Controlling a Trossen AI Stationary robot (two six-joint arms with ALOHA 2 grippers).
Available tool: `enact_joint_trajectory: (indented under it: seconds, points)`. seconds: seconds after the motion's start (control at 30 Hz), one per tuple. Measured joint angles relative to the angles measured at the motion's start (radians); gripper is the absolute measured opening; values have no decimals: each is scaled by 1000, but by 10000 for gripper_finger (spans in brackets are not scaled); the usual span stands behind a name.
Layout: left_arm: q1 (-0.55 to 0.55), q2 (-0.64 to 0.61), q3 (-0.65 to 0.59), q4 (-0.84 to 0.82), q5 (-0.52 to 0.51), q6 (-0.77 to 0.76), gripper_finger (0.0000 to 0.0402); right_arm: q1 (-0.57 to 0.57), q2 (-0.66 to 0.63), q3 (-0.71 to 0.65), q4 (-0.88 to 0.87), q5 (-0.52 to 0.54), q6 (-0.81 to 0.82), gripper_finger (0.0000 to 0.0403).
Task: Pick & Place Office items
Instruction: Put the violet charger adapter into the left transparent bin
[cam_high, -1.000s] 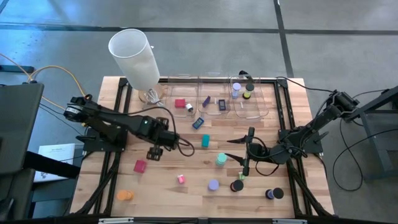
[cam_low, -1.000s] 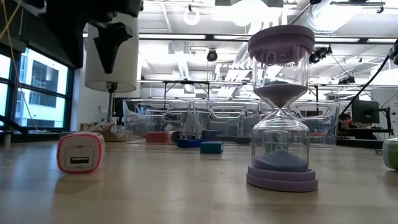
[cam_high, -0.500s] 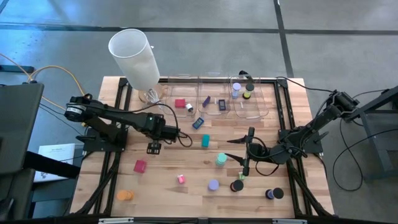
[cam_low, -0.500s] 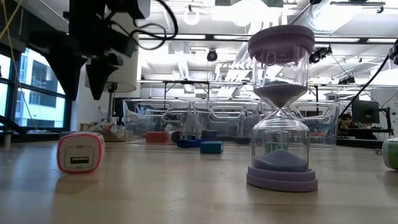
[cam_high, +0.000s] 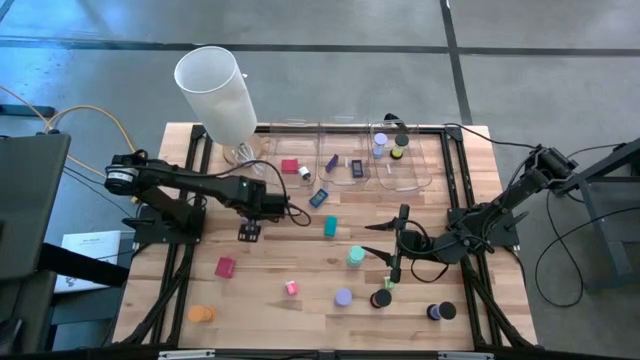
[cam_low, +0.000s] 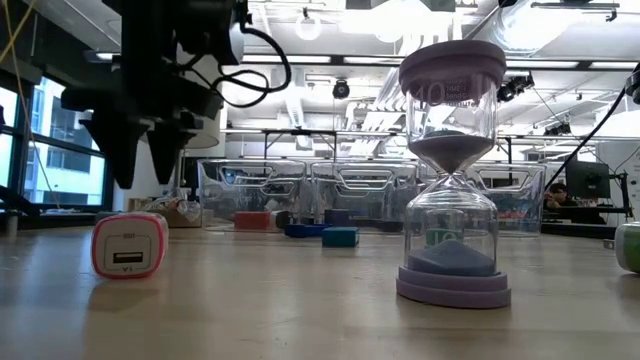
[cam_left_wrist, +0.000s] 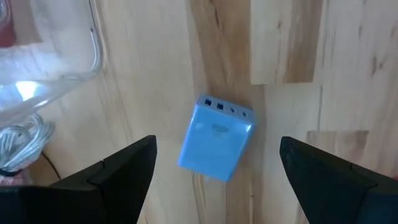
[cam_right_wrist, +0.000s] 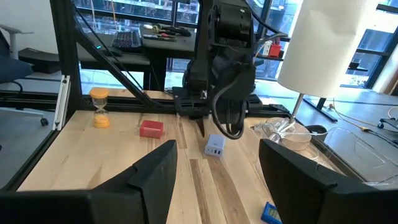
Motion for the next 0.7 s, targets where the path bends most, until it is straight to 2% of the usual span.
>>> enact_joint_trajectory:
  seconds: [0.7]
  points:
    - [24, 0, -67, 16, 17, -9, 332, 0, 0, 0, 0, 0, 0, 217]
